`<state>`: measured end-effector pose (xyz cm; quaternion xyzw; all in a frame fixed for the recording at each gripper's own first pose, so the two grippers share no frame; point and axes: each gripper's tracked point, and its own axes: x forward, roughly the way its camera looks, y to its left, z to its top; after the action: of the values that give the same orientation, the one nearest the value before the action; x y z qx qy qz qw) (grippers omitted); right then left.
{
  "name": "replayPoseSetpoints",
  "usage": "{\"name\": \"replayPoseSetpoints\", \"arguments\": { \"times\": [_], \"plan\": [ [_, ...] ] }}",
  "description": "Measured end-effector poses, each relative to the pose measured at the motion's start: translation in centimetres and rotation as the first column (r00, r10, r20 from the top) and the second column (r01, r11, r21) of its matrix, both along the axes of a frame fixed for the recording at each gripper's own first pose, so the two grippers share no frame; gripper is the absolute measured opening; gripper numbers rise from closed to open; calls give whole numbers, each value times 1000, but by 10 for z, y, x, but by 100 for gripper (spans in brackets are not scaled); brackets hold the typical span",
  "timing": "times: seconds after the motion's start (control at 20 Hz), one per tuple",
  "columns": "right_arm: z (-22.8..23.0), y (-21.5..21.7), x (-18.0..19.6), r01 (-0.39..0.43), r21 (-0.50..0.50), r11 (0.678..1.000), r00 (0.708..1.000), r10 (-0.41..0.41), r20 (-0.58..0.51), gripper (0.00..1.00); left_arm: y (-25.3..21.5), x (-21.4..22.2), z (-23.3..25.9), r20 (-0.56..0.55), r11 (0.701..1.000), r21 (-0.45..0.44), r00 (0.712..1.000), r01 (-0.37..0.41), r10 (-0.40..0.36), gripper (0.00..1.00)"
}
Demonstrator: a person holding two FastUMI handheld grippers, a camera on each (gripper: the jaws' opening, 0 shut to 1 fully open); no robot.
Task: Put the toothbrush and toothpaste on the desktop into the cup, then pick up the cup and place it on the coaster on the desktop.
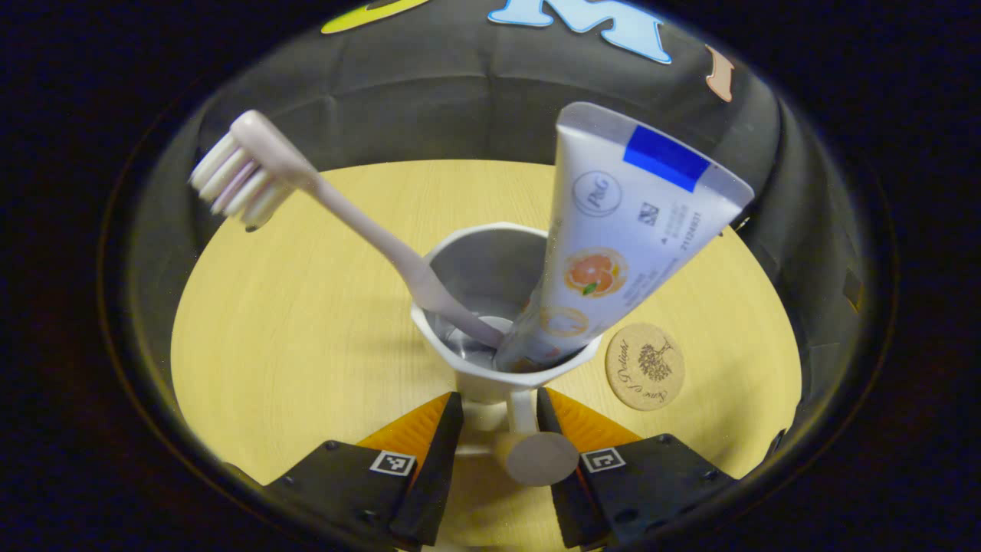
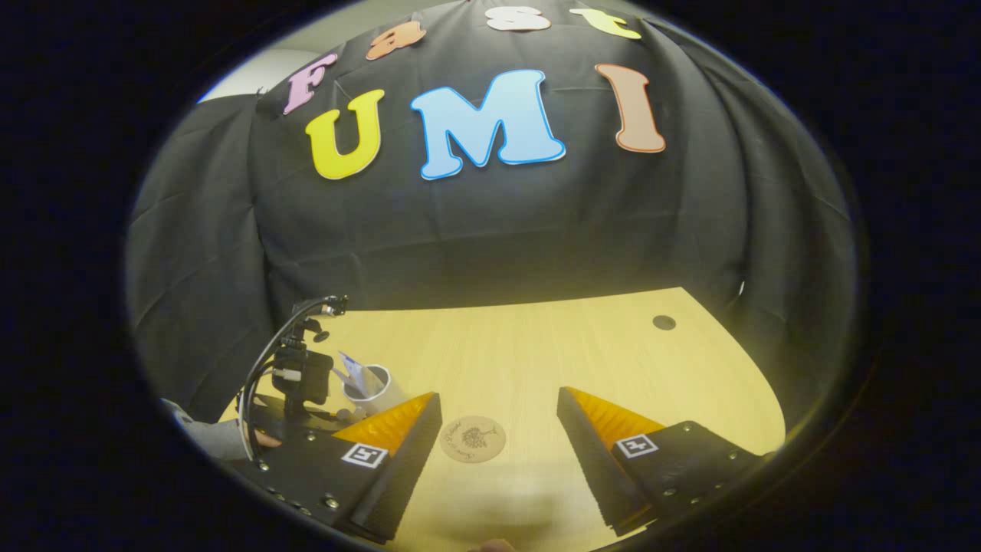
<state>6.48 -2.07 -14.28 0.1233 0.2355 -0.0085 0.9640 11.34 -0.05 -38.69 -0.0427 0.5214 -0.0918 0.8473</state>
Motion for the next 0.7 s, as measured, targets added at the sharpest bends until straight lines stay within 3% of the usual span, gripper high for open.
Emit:
{"name": "replayPoseSetpoints", "arguments": {
  "times": [0.05, 0.15, 0.25, 0.3, 0.35, 0.55, 0.65, 0.7],
  "plan": [
    [0, 0, -2, 0, -2, 1000, 1000, 0, -3, 92, 0, 0, -1, -3, 1000, 0, 1000, -5, 5, 63],
    [-1, 1, -4, -2, -5, 1000, 1000, 2, -8, 92, 3, -2, -3, -3, 1000, 24, 1000, 4, -4, 46],
    [-1, 2, -5, -4, -3, 1000, 1000, 4, -10, 92, 9, -3, -7, -14, 996, 79, 1000, 27, -26, 41],
    [-1, 3, -6, -5, -1, 1000, 1000, 5, -12, 92, 10, -5, -5, -17, 996, 85, 999, 34, -33, 27],
    [-2, 4, -6, -6, -1, 1000, 1000, 6, -13, 92, 8, -3, -7, -10, 996, 84, 999, 35, -35, 32],
    [-2, 1, -9, 0, -3, 1000, 1000, 0, -15, 92, 5, -1, -2, 7, 997, 74, 999, 35, -36, 32],
    [-2, -2, -10, 8, -1, 1000, 1000, -8, -13, 92, 1, 1, 5, 26, 997, 67, 999, 41, -43, 38],
    [-3, -3, -9, 11, 4, 1000, 1000, -11, -14, 92, -2, 4, 9, 43, 996, 72, 998, 49, -53, 32]
  ]
}}
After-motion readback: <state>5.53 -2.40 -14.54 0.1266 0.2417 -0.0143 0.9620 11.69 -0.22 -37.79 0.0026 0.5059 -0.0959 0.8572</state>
